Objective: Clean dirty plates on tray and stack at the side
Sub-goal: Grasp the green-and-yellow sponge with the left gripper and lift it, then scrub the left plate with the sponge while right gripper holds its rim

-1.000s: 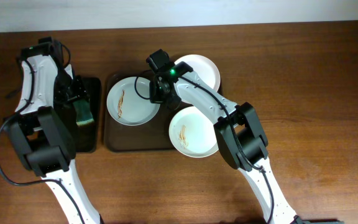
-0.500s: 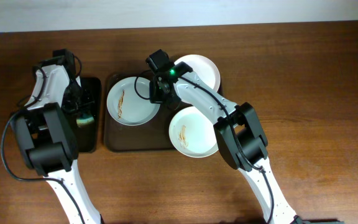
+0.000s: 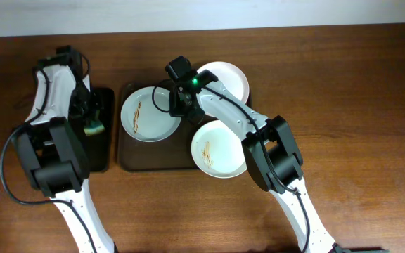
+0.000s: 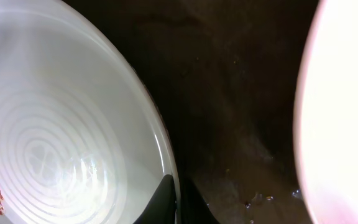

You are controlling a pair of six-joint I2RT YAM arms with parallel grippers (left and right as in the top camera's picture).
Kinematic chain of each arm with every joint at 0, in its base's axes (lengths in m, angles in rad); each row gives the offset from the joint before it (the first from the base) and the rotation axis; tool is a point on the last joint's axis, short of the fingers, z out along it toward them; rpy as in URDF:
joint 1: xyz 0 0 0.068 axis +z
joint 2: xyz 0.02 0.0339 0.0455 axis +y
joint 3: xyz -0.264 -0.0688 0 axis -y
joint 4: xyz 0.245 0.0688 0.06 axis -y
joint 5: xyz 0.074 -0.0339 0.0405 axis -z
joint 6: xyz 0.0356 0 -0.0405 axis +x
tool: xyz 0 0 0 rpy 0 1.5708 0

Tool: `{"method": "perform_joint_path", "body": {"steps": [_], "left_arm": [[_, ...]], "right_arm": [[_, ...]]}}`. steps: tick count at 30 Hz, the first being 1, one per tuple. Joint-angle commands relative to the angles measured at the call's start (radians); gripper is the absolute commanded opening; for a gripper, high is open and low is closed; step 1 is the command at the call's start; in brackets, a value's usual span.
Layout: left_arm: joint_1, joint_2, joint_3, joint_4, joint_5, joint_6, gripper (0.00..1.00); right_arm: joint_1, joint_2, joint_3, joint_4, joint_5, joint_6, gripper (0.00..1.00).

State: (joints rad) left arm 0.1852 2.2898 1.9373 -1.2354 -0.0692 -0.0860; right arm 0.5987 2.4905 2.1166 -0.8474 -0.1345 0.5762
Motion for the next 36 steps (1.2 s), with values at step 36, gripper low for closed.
{"method": "perform_joint_path", "body": {"steps": [36], "left_arm": [[-0.210,0.055,0.204,0.019,0.282,0.219,0.01]], "right_arm": [[-0.084,0.020,-0.021,-0.023,-0.345,-0.127,0.04]]}}
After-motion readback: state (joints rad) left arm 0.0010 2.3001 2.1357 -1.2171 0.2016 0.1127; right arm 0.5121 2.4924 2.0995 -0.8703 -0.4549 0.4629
